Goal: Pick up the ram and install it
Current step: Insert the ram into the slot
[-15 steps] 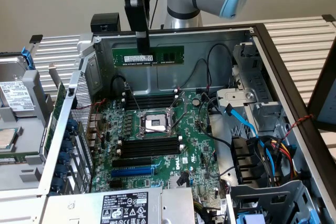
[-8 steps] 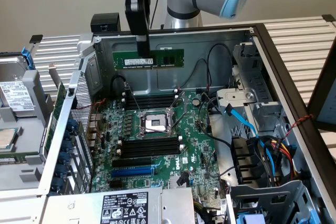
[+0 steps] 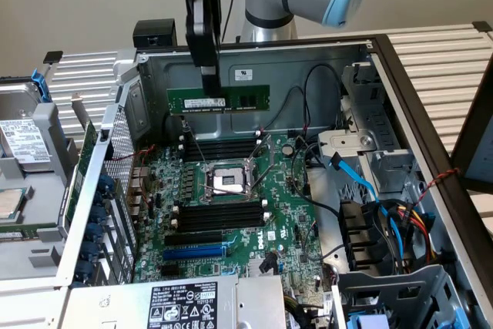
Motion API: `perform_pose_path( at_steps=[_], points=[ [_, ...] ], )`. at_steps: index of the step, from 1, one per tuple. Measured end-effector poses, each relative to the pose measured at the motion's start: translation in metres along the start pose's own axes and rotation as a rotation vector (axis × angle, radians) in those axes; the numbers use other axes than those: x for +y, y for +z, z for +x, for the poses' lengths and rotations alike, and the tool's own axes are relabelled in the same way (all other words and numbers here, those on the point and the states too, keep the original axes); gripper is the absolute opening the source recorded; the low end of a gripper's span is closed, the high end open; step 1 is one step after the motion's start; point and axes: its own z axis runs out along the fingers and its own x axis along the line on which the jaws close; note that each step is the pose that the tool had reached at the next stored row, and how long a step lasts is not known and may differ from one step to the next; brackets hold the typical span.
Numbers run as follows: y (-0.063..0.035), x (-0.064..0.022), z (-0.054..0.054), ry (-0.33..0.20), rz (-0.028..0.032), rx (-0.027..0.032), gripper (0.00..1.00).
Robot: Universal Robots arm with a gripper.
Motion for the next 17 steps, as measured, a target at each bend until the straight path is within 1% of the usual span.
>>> perform_pose_path(
  at_steps=[14, 16, 17],
  points=[
    [0.0255, 0.0015, -0.001, 0.0, 0.0, 0.0, 0.12],
    [0.029, 0.0039, -0.002, 0.0, 0.0, -0.0001, 0.12],
    [0.0308, 0.0065, -0.002, 0.0, -0.0001, 0.0, 0.12]
  ],
)
